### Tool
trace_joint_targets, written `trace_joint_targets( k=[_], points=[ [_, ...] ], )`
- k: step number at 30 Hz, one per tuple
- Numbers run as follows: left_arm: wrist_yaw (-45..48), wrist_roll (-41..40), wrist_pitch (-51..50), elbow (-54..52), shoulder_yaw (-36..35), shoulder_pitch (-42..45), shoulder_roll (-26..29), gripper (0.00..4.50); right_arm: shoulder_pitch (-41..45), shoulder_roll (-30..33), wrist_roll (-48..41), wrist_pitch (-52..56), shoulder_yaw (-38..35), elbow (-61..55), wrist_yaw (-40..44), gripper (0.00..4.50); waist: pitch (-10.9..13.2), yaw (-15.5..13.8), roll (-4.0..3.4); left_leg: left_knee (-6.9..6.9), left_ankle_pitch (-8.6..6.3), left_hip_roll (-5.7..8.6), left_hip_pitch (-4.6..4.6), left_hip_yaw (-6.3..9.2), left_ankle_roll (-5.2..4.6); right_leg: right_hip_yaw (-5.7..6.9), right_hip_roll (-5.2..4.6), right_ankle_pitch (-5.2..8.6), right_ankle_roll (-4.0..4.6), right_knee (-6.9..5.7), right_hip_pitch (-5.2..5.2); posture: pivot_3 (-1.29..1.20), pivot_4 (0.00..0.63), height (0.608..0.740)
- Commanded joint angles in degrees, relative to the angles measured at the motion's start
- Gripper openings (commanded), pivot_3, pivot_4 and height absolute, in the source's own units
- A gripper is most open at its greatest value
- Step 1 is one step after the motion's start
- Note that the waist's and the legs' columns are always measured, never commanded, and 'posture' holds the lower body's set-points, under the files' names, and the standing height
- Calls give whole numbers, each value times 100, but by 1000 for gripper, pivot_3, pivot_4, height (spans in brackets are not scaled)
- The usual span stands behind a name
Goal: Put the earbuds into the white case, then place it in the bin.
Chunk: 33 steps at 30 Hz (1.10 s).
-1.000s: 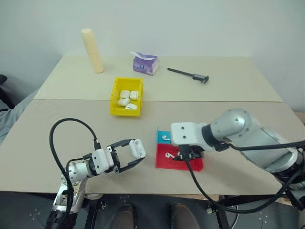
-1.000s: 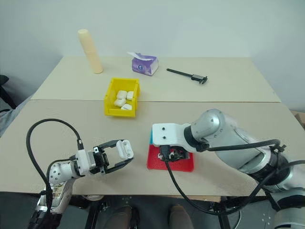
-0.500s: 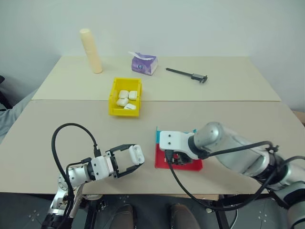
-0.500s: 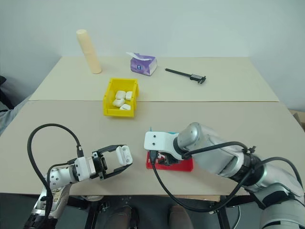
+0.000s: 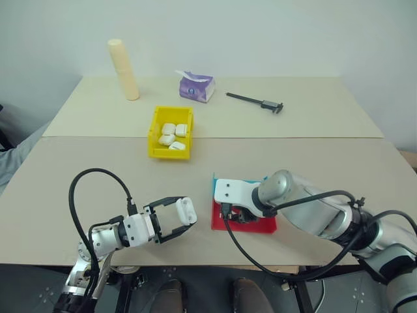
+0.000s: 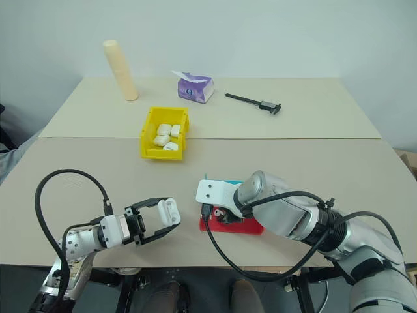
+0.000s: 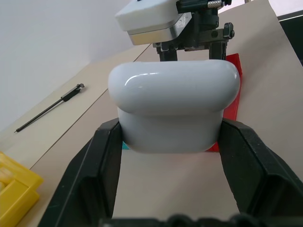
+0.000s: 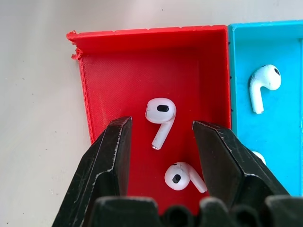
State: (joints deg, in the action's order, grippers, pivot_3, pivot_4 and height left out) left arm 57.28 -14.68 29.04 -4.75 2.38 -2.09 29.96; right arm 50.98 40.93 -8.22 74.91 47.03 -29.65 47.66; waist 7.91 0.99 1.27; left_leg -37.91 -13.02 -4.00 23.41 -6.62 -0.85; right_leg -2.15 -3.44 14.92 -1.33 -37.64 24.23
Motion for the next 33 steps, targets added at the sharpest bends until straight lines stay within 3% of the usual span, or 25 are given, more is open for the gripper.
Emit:
trace_joint_targets(
  k=[1,33],
  points=[
    [-128,-18,-126,-335,16,-44,83,2762,148,-32,13,5,73,-30,-60,2481,0,-1,0,0,0,0,0,0,0,0,0,0,0,0,0,0,150,740],
    [-354,128,-139,-273,104,-26,168,2762,108,-159,45,-104,264,74,-237,2481,0,4,0,4,0,-1,-1,0,0,1,-1,2,3,2,1,0,150,740]
  ],
)
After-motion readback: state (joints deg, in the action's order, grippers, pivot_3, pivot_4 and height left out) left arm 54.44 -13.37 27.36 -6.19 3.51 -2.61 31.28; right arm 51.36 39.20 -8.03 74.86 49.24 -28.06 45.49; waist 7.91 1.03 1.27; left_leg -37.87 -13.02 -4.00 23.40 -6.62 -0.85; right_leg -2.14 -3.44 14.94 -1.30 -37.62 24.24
